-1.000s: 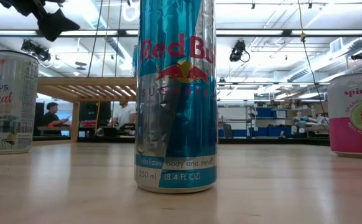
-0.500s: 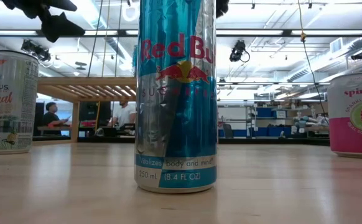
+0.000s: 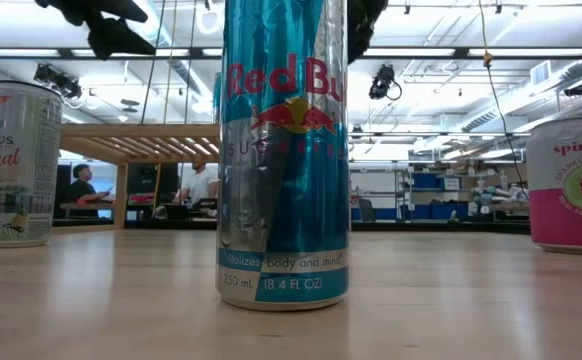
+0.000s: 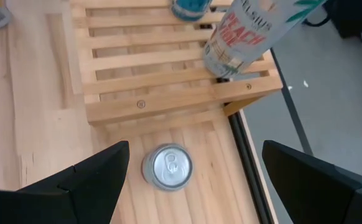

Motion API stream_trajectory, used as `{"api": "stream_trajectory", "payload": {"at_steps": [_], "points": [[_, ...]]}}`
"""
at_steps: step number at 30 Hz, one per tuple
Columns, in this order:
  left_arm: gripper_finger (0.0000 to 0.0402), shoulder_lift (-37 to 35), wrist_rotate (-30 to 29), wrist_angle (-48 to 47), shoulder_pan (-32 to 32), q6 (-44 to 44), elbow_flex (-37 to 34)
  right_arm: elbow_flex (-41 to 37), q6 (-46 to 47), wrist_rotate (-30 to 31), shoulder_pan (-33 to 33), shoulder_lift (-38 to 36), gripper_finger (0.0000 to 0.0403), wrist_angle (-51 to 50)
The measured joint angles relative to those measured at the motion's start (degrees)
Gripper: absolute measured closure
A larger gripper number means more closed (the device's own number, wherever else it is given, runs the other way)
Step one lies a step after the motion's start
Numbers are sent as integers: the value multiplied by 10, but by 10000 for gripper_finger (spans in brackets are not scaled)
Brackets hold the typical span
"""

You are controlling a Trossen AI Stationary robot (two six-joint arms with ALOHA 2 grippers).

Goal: Place canned beverage on shelf
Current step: Put the top pink white soda can on the shelf

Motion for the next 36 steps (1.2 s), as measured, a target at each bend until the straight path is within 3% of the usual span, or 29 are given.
{"api": "stream_trajectory", "payload": {"at_steps": [13,27,36], "points": [[88,62,13,-31,2,33,30,-12,13,-40,-15,-1,25,11],[88,61,13,3,2,35,30,-214,5,-12,-43,0,25,184],[88,61,13,42,2,35,30,-279,5,-41,-55,0,25,241]]}}
